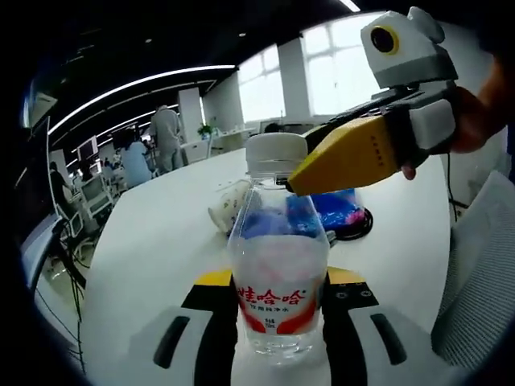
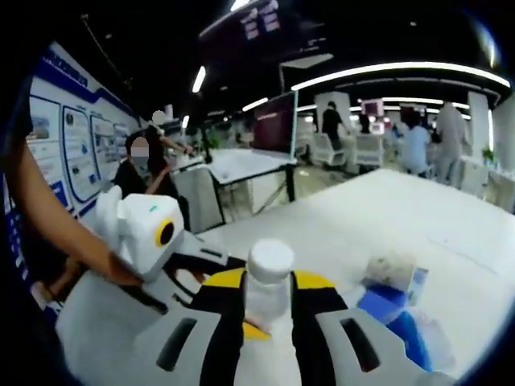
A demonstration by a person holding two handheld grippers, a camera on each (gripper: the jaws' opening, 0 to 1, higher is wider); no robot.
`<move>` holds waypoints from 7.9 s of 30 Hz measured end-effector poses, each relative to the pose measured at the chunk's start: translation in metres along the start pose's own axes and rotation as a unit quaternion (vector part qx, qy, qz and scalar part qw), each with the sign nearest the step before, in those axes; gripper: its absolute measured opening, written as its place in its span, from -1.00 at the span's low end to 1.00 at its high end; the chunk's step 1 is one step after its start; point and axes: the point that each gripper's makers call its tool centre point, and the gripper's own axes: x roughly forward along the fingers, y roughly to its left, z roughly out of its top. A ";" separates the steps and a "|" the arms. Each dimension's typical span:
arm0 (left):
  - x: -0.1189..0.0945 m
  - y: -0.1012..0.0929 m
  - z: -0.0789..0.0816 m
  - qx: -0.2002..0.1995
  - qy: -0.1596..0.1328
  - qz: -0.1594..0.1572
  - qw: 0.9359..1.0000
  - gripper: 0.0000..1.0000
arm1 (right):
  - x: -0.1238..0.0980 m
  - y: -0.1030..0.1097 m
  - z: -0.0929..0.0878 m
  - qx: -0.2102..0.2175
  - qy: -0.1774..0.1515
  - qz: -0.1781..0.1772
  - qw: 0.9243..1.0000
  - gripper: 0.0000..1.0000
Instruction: Arrange the tabletop items into an orderly group along one side of the table until the central work area is clear of visible clutter.
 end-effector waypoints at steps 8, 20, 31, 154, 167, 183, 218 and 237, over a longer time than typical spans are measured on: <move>-0.007 0.002 -0.005 0.003 0.007 0.001 1.000 -0.22 | 0.006 0.014 0.000 0.000 0.009 0.018 1.000 -0.65; -0.010 0.000 -0.009 0.019 0.012 -0.002 1.000 -0.21 | 0.009 0.026 -0.003 -0.036 0.025 0.033 0.998 -0.62; -0.009 0.003 -0.014 0.029 0.017 -0.007 0.999 -0.15 | 0.003 0.026 0.002 -0.058 0.017 0.027 0.998 -0.61; 0.003 0.086 0.054 -0.090 -0.005 0.129 0.988 -0.21 | -0.141 -0.018 -0.085 0.055 -0.030 -0.163 0.985 0.89; 0.013 0.112 0.057 -0.113 -0.018 0.147 0.982 -0.21 | -0.147 -0.028 -0.090 0.064 -0.034 -0.189 0.979 0.84; 0.032 0.142 0.062 -0.133 -0.035 0.166 0.977 -0.21 | -0.150 -0.035 -0.090 0.055 -0.036 -0.206 0.976 0.87; 0.090 0.178 0.049 -0.141 -0.045 0.184 0.972 -0.21 | -0.147 -0.041 -0.111 0.054 0.012 -0.218 0.974 0.87; 0.104 0.192 0.035 -0.130 -0.047 0.218 0.966 -0.20 | -0.148 -0.043 -0.118 0.054 0.028 -0.223 0.973 0.84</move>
